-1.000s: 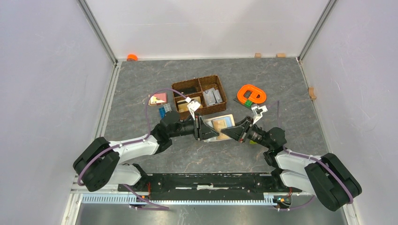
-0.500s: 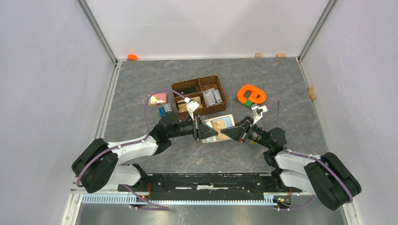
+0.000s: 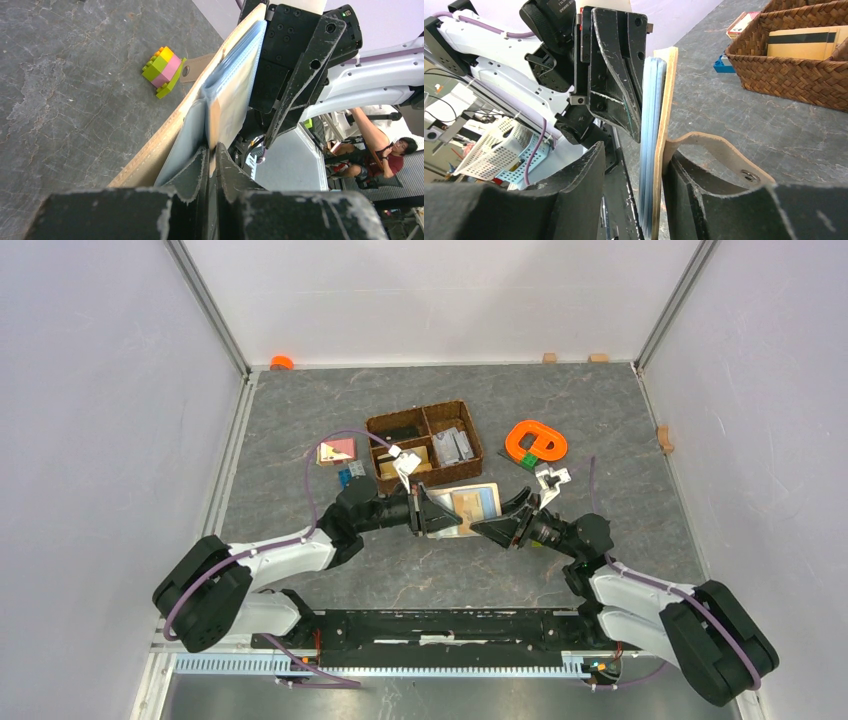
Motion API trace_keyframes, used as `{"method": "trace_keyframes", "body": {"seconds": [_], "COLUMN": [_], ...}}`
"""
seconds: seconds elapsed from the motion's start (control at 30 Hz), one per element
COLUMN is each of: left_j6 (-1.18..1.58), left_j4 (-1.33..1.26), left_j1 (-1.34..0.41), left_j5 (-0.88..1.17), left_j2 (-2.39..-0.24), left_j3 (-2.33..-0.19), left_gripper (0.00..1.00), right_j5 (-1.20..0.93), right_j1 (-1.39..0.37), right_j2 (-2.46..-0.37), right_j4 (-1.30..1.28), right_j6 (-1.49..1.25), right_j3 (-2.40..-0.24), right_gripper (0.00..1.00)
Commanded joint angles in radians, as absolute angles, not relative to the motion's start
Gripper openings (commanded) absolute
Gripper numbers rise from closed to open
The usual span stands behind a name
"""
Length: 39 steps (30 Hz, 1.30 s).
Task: Take the credit cards out of the card holder
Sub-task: Remove the credit card from the card holder.
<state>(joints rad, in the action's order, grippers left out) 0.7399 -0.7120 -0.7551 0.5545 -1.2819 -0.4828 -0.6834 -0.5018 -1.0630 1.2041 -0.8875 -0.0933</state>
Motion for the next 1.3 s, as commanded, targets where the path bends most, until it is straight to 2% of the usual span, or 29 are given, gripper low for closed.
{"method": "trace_keyframes", "body": {"seconds": [0.0, 0.2, 1.27], "left_j6": [0.765, 0.767, 0.752], "left_j4": [-0.756, -0.753, -0.693], "left_j1": [-0.733, -0.724, -0.699], "left_j5": [0.52, 0.518, 0.484], "left_j2": [-1.245, -1.232, -1.227], "left_j3": [-0.473, -0.466, -0.468], "left_gripper": [0.02, 0.02, 0.02], "right_j5": [-0.677, -0.661, -0.675], "right_j1": [-0.499, -0.485, -0.446], "right_j2": [-1.013, -0.983, -0.963], "right_j4": [1.16, 1.111, 1.159], "right_j6": [-0.819, -0.789, -0.824], "right_j3": [-0.115, -0.113, -0.089], "right_gripper": [0.49, 0.43, 0.36]}}
